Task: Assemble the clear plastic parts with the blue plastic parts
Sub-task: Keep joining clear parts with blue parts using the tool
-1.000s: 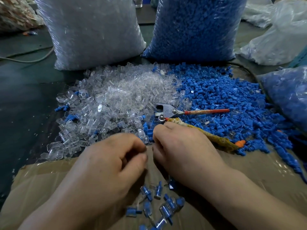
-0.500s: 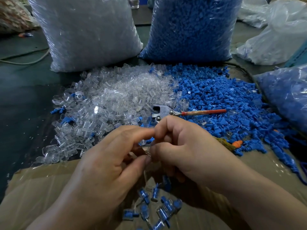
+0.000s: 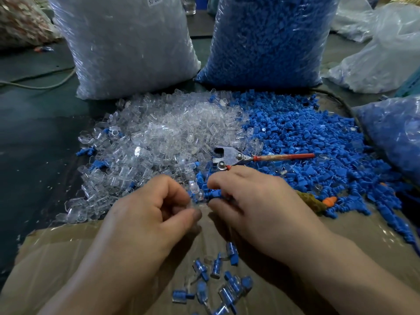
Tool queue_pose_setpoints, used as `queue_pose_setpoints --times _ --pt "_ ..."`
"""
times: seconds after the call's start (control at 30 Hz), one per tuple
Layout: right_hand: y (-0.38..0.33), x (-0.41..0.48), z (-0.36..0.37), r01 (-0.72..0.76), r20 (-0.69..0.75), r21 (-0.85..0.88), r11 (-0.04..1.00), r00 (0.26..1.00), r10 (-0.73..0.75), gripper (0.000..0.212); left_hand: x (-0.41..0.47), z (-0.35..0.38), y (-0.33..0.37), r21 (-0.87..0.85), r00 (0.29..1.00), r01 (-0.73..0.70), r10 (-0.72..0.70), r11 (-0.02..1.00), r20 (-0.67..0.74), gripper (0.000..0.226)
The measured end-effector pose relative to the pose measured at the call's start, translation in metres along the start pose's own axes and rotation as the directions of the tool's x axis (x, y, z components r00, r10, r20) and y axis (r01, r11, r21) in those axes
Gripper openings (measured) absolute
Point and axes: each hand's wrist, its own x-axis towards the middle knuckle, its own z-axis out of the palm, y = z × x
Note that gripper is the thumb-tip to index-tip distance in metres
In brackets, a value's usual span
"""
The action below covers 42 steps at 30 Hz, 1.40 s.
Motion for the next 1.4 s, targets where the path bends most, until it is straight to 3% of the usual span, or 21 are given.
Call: queue_pose_setpoints --times 0.13,0.23,0.4,0.57,0.73,1.0,1.17,1.23,1.4 --pt "-0.005 0.011 0.021 0.035 -0.030 -0.178 0.983 0.999 -0.041 0.027 0.002 -0.001 -0.002 0.029 0.997 0.072 -0.072 0.997 0.022 0.029" --pt "-0.004 0.015 0.024 0.013 -0.061 -0.199 0.980 0.998 -0.025 0.008 0.001 -0.001 -0.003 0.057 0.995 0.090 -0.093 0.994 0.043 0.027" --pt "-0.004 0.013 0.024 -0.008 -0.089 -0.155 0.988 0.996 -0.006 0.007 0.000 -0.003 -0.001 0.050 0.998 0.057 -0.058 0.997 0.032 0.020" --pt "-0.001 0.009 0.018 -0.003 -0.171 -0.043 0.999 0.985 -0.004 0.009 0.001 0.001 -0.002 -0.150 0.995 0.103 -0.101 0.983 0.015 0.016" --pt "-0.006 0.001 0.009 0.047 -0.306 0.200 0.979 0.952 0.016 0.015 0.005 0.007 -0.004 -0.474 0.972 0.232 -0.223 0.849 0.075 0.017" --pt "-0.014 -0.004 0.009 0.140 -0.267 0.196 0.971 0.960 -0.085 0.019 0.004 0.010 -0.004 -0.588 0.976 0.214 -0.191 0.780 0.101 0.007" --pt "-0.016 -0.006 0.003 0.162 -0.254 0.086 0.983 0.958 -0.136 0.019 0.002 0.009 0.003 -0.628 0.978 0.207 -0.164 0.750 0.127 0.016" --pt "-0.018 -0.008 0.001 0.153 -0.233 0.044 0.987 0.963 -0.139 0.022 0.002 0.009 0.006 -0.653 0.982 0.189 -0.141 0.733 0.125 0.006" --pt "-0.019 -0.007 0.001 0.159 -0.172 -0.031 0.987 0.972 -0.162 0.022 0.003 0.012 0.002 -0.600 0.990 0.135 -0.134 0.789 0.048 0.022"
